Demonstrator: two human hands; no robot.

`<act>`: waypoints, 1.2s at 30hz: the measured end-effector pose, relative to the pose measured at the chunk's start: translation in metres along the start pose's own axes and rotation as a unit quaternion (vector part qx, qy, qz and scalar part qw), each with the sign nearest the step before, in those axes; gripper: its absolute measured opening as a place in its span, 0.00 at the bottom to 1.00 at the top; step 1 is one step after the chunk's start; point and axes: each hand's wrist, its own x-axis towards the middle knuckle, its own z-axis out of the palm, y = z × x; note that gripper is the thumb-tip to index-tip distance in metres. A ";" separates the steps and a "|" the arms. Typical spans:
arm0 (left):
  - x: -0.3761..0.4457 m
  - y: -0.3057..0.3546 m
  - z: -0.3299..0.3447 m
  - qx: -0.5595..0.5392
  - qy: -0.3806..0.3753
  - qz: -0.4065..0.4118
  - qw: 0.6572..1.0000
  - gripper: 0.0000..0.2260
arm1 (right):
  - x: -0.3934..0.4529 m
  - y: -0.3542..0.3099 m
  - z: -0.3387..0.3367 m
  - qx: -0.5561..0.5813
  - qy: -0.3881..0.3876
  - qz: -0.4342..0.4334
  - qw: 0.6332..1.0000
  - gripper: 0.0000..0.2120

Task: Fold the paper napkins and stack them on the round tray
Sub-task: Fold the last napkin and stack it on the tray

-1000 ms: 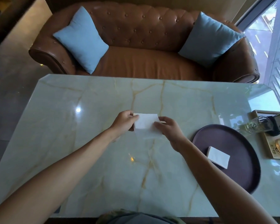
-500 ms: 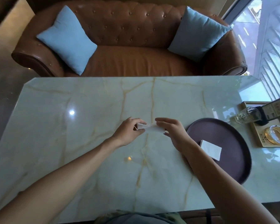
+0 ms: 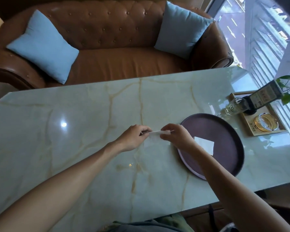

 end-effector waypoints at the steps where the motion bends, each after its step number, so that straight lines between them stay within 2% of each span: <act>1: 0.002 0.003 0.001 -0.001 -0.004 -0.002 1.000 0.09 | -0.002 0.003 -0.003 -0.065 0.005 -0.025 0.998 0.07; 4: 0.006 0.013 0.005 0.000 -0.023 0.000 1.000 0.10 | -0.009 0.002 -0.013 -0.132 -0.017 -0.085 0.987 0.08; 9: 0.015 0.028 0.013 -0.011 -0.032 0.021 0.999 0.07 | -0.011 0.003 -0.027 -0.174 -0.045 -0.091 0.980 0.10; 16: 0.033 0.044 0.031 -0.003 -0.026 0.035 0.999 0.05 | -0.020 0.035 -0.060 -0.120 -0.028 -0.081 0.989 0.10; 21: 0.054 0.059 0.046 0.003 -0.064 0.036 0.997 0.06 | -0.031 0.108 -0.099 -0.058 0.016 0.003 0.998 0.03; 22: 0.059 0.062 0.051 0.005 -0.080 0.036 0.996 0.06 | -0.036 0.119 -0.103 -0.005 0.004 0.026 1.000 0.05; 25: 0.073 0.075 0.074 0.008 -0.132 0.047 0.990 0.05 | -0.046 0.139 -0.106 0.188 -0.072 0.082 0.976 0.29; 27: 0.083 0.086 0.091 0.007 -0.160 0.052 0.986 0.05 | -0.047 0.150 -0.101 0.245 -0.103 0.093 0.959 0.32; 29: 0.095 0.092 0.107 -0.003 -0.182 0.048 0.982 0.05 | -0.043 0.159 -0.097 0.258 -0.098 0.092 0.957 0.24; 32: 0.115 0.092 0.130 -0.020 -0.184 0.028 0.982 0.05 | -0.039 0.173 -0.096 0.273 -0.037 0.098 0.956 0.03; 36: 0.140 0.082 0.164 -0.083 -0.103 -0.060 0.989 0.05 | -0.029 0.193 -0.098 0.308 0.033 0.153 0.939 0.06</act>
